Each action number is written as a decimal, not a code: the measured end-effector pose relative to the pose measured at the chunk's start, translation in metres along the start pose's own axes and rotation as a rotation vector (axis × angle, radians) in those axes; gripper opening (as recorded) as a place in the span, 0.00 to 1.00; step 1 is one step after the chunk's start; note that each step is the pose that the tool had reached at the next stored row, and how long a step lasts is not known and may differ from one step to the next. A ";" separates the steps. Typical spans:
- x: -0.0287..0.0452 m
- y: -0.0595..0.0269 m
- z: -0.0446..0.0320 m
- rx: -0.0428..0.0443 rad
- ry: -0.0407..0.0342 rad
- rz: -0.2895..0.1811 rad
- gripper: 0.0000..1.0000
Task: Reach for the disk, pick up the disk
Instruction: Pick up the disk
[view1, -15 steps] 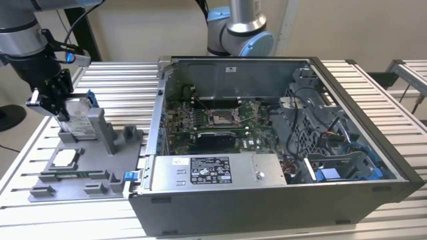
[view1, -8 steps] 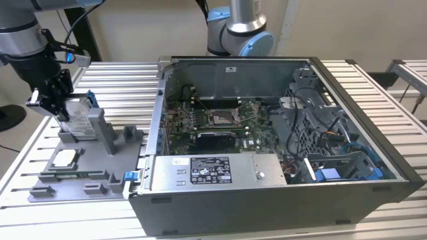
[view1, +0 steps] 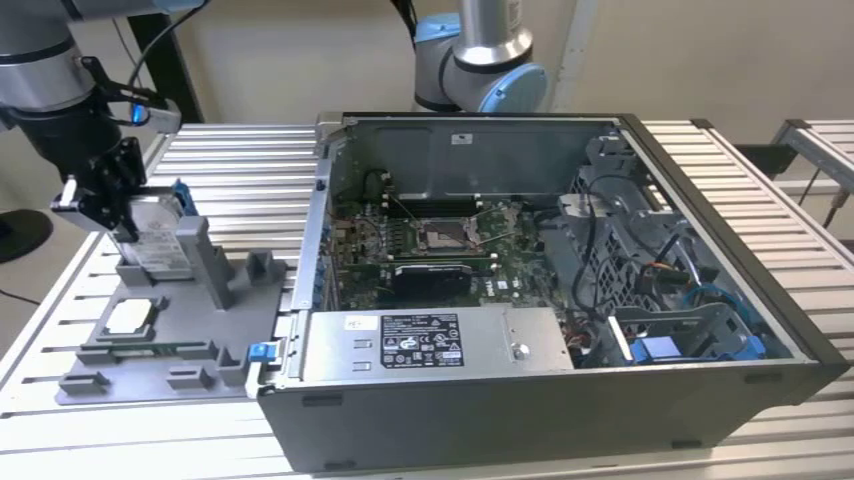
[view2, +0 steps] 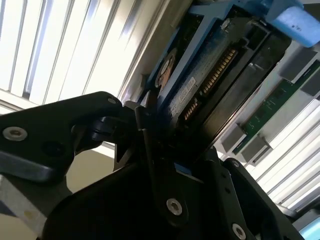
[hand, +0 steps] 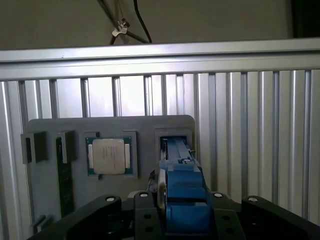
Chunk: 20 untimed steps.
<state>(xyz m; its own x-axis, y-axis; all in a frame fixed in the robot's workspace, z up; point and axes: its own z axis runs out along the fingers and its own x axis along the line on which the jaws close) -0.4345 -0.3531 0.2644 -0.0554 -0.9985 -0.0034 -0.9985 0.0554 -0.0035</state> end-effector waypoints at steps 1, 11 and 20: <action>0.0000 0.0000 -0.0013 -0.0001 0.0000 0.000 0.00; -0.0001 0.0000 -0.0242 -0.0002 0.0000 0.000 0.00; -0.0002 -0.0002 -0.0475 -0.0001 -0.0001 0.000 0.00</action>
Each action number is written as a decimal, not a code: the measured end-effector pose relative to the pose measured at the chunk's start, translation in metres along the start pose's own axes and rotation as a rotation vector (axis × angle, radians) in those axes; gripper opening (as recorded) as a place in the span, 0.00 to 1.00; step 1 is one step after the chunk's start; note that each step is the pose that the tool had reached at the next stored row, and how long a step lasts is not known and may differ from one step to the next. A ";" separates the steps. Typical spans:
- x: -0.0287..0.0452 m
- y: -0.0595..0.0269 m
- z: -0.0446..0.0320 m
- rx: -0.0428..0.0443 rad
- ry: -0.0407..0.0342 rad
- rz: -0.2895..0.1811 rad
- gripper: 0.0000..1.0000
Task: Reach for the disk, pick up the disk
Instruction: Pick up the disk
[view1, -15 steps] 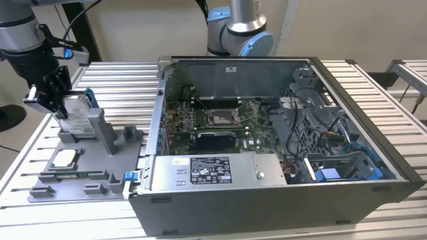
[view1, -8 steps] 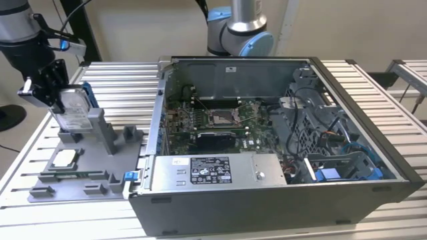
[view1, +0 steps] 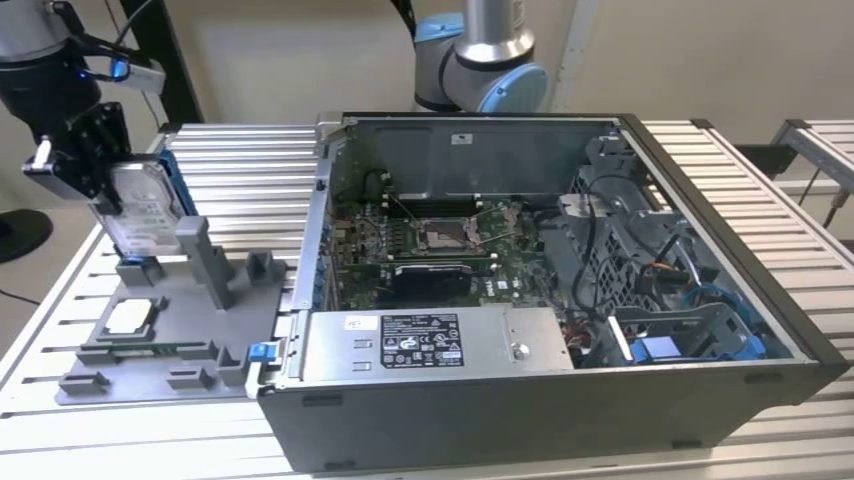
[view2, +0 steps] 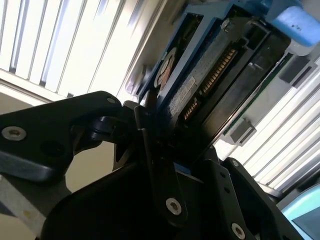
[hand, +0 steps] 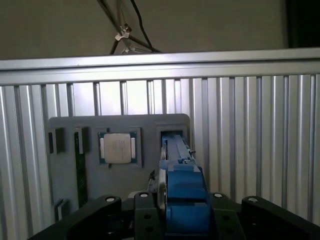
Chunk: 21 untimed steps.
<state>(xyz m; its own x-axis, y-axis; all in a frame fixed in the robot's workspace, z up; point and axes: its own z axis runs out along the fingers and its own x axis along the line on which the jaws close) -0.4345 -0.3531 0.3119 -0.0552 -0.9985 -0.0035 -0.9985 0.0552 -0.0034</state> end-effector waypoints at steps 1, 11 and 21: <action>0.0000 0.0000 -0.0039 -0.0001 0.0001 0.000 0.00; -0.0002 -0.0002 -0.0492 -0.0001 0.0000 0.000 0.00; -0.0003 -0.0003 -0.0901 -0.0002 0.0001 0.000 0.00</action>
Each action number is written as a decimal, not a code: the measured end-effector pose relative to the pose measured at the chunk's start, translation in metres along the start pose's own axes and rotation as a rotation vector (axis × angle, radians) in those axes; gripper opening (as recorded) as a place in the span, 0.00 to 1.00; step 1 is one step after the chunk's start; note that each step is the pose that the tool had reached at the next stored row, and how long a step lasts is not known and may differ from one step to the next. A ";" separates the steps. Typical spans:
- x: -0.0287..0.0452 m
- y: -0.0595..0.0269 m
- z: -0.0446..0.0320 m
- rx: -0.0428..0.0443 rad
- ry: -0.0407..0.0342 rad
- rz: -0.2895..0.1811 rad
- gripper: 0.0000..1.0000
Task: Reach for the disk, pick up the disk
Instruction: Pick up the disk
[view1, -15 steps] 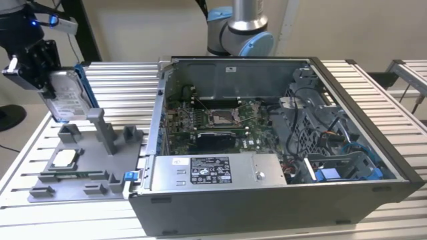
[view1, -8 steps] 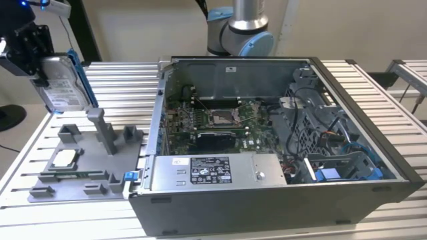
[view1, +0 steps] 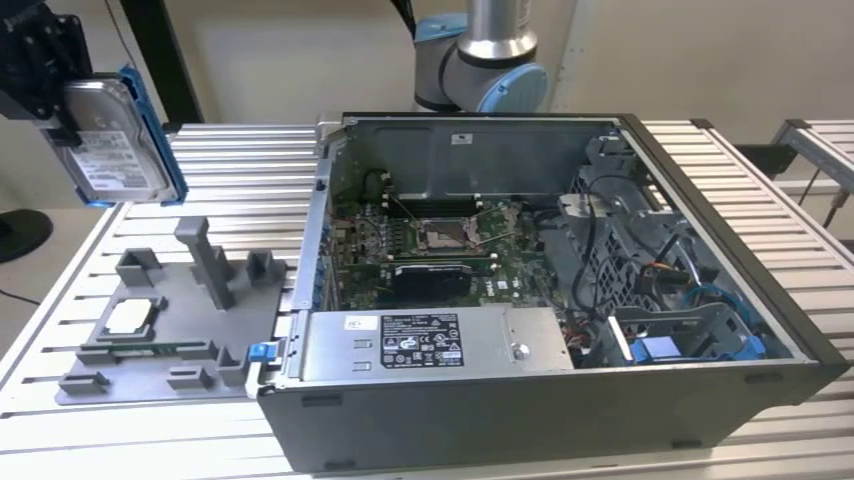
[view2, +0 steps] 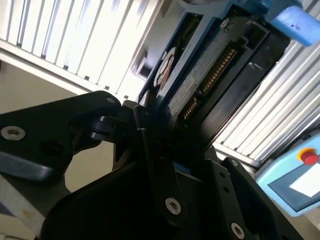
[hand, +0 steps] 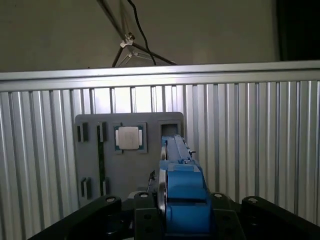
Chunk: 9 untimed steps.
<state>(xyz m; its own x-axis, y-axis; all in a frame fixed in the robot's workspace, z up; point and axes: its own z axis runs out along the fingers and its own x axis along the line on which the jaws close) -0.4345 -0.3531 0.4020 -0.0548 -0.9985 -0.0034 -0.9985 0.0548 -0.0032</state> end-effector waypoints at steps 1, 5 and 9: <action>0.0000 0.0000 -0.0029 0.0001 0.0000 0.000 0.00; 0.0000 -0.0001 -0.0145 0.0001 0.0000 0.000 0.00; 0.0000 -0.0001 -0.0246 0.0000 0.0000 0.000 0.00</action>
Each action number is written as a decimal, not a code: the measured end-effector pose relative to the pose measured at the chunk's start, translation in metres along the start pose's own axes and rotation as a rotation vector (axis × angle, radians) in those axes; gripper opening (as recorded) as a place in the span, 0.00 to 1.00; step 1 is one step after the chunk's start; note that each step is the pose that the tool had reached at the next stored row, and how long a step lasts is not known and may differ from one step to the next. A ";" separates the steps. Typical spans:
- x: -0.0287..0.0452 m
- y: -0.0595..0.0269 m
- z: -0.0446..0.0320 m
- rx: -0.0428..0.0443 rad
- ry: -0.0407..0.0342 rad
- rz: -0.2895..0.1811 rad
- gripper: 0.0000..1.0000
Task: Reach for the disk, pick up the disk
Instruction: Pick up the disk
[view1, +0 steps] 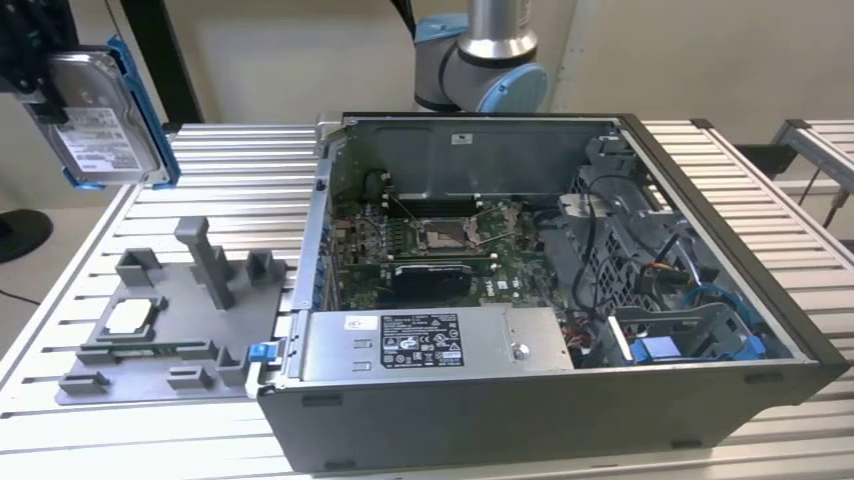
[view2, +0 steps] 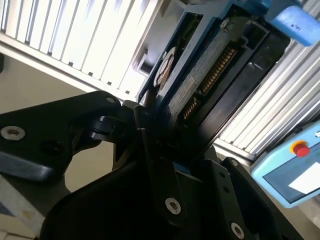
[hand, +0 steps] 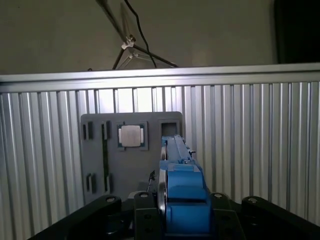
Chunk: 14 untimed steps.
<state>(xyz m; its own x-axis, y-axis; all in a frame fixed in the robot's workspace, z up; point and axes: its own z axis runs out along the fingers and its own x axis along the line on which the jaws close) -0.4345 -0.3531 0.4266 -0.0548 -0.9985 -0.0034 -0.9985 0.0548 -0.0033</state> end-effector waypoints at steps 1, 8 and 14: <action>0.0000 0.0000 -0.0025 0.0001 0.0000 0.000 0.00; -0.0001 -0.0001 -0.0219 0.0001 0.0000 0.000 0.00; -0.0002 -0.0001 -0.0398 0.0001 0.0000 0.000 0.00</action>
<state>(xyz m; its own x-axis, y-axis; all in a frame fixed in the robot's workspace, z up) -0.4345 -0.3531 0.4663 -0.0548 -0.9985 -0.0034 -0.9985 0.0548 -0.0034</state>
